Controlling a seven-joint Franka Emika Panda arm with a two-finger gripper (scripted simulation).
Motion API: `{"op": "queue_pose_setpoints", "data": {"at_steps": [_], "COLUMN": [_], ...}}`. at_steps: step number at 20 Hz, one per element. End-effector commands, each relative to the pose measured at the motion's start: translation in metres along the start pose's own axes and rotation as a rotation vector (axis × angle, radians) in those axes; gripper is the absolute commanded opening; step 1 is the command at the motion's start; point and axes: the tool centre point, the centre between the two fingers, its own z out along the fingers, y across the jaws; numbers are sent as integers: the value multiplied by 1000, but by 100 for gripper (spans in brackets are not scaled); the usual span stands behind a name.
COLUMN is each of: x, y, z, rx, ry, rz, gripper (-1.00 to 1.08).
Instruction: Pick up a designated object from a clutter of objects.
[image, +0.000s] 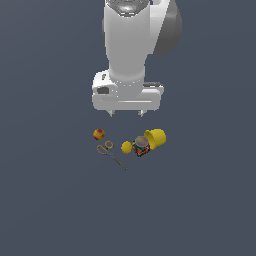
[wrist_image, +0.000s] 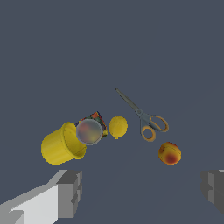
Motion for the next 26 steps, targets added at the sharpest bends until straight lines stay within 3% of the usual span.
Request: {"op": "queue_pose_setpoints", "data": {"at_steps": [1, 16, 26], "x": [0, 0, 7], "y": [0, 10, -7], "z": [0, 0, 38], "rx": [0, -19, -20], "ry": [0, -5, 13], "rz": [0, 17, -88], "gripper": [100, 100, 100]}}
